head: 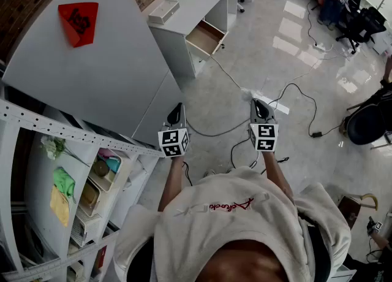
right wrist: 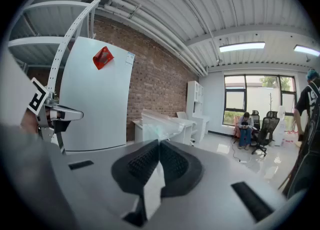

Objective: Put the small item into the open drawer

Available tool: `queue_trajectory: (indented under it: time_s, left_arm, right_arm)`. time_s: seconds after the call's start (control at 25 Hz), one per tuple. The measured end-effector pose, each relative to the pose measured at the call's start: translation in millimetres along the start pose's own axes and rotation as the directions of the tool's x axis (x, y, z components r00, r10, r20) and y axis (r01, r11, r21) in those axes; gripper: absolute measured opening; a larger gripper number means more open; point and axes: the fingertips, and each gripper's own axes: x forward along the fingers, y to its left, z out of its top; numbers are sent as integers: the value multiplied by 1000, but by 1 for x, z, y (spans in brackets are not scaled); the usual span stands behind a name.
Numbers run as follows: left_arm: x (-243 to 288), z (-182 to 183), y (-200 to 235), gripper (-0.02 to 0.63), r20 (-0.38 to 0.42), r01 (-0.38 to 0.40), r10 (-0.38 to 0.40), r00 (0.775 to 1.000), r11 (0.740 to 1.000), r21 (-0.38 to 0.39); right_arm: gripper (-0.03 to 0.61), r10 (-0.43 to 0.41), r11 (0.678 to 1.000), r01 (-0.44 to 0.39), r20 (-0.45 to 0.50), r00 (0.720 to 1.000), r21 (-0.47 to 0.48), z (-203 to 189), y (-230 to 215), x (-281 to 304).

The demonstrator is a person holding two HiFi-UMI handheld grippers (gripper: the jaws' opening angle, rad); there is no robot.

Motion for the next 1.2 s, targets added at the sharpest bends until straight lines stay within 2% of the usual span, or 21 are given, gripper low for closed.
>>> queue_trajectory:
  time_s: [0.64,1.2]
  left_arm:
    - [8,-3,-27,9,-10,-8,8,1000,1000,0]
    - [18,-9,-66,9,-26,-28,28,999,1000,8]
  right_arm:
    - [12,13,1000,-13,7,1000,17,-9,-23,-1]
    - [12,70,997,-70,-9,998,28,-25,-48,-3]
